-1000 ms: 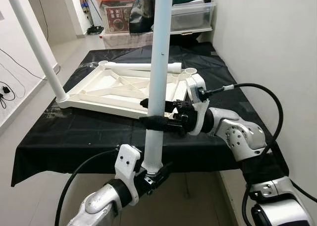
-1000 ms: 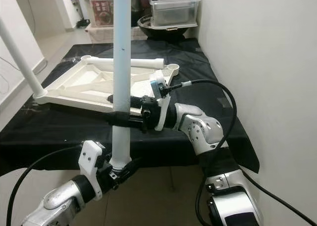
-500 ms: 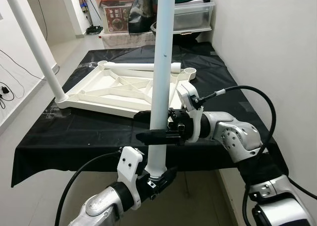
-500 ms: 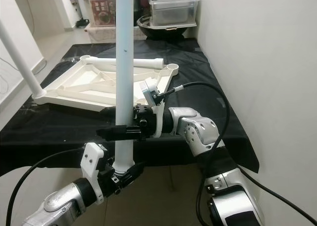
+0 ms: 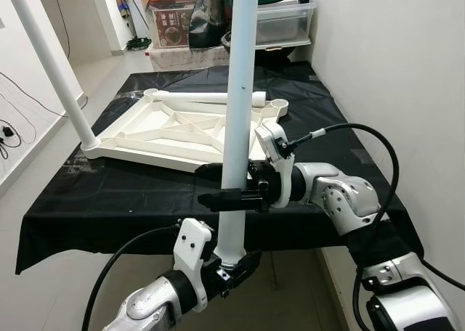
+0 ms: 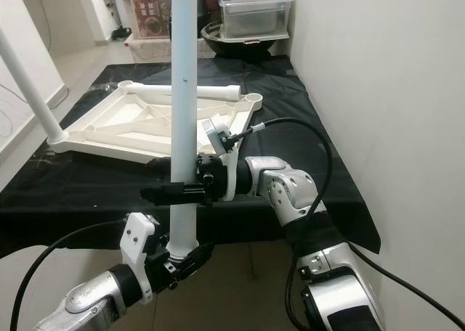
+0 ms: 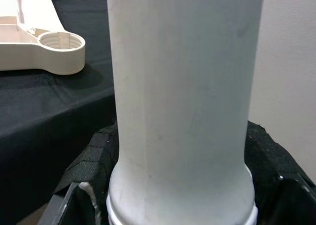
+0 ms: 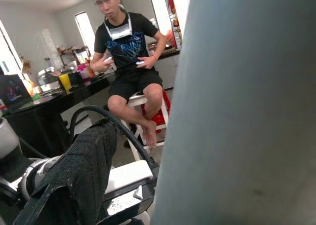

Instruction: Building children table

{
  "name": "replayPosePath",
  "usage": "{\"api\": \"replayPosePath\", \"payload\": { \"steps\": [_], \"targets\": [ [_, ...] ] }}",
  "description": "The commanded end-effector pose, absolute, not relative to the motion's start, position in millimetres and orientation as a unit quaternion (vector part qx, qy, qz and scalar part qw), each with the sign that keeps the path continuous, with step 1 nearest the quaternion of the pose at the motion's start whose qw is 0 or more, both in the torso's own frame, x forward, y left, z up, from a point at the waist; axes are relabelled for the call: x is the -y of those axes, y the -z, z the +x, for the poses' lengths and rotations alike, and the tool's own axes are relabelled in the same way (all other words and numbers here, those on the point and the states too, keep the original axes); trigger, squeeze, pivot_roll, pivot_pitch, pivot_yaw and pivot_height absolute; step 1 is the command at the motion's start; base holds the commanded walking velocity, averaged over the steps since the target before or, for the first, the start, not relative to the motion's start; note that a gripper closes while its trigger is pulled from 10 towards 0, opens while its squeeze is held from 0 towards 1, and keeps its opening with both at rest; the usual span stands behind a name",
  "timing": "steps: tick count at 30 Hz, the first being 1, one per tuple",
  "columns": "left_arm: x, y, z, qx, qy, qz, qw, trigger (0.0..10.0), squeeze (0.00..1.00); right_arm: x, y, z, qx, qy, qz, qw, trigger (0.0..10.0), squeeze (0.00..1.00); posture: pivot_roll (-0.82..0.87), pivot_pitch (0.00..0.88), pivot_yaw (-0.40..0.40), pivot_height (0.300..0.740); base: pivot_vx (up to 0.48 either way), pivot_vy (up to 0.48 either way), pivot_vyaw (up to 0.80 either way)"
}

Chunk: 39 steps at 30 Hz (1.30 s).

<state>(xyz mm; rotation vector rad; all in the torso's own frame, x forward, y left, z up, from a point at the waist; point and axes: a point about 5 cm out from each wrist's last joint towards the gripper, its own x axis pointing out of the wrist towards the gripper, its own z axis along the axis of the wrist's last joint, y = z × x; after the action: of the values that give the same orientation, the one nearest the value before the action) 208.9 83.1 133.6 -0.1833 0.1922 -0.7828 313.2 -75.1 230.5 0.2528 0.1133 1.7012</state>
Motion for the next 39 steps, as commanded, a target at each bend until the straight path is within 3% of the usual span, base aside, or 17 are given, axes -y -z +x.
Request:
{"api": "replayPosePath", "payload": {
  "steps": [1,21,22,23,24,39],
  "targets": [
    [-81.2,-133.2,205.7,-0.097,0.392,-0.087,0.911,10.0,0.0,68.2,-233.8,311.8,-0.052,-0.761,0.111,0.637,10.0,0.0,-0.03,0.028,0.056,0.74,0.0,0.0,0.0],
    [-78.0,-131.7,202.8,-0.099,0.396,-0.089,0.908,10.0,0.0,63.2,-232.4,307.6,-0.054,-0.774,0.116,0.62,10.0,0.0,-0.04,0.014,0.058,0.74,0.0,0.0,0.0],
    [-77.5,-131.6,202.4,-0.099,0.396,-0.09,0.908,10.0,0.0,62.9,-232.0,307.5,-0.054,-0.774,0.117,0.62,4.9,0.0,-0.04,0.014,0.058,0.74,0.0,0.0,0.0],
    [-77.5,-131.6,202.4,-0.099,0.396,-0.09,0.908,10.0,0.0,62.9,-232.0,307.5,-0.054,-0.774,0.117,0.62,4.9,0.0,-0.04,0.014,0.058,0.74,0.0,0.0,0.0],
    [-77.1,-131.5,202.2,-0.099,0.397,-0.091,0.908,10.0,0.0,62.5,-231.4,307.7,-0.055,-0.773,0.117,0.621,0.0,0.0,-0.04,0.014,0.058,0.74,0.0,0.0,0.0],
    [-77.0,-130.4,202.7,-0.106,0.39,-0.095,0.91,10.0,0.0,62.1,-231.3,308.3,-0.055,-0.773,0.117,0.621,0.0,0.0,-0.04,0.019,0.053,0.74,0.0,0.0,0.0]
  ]
}}
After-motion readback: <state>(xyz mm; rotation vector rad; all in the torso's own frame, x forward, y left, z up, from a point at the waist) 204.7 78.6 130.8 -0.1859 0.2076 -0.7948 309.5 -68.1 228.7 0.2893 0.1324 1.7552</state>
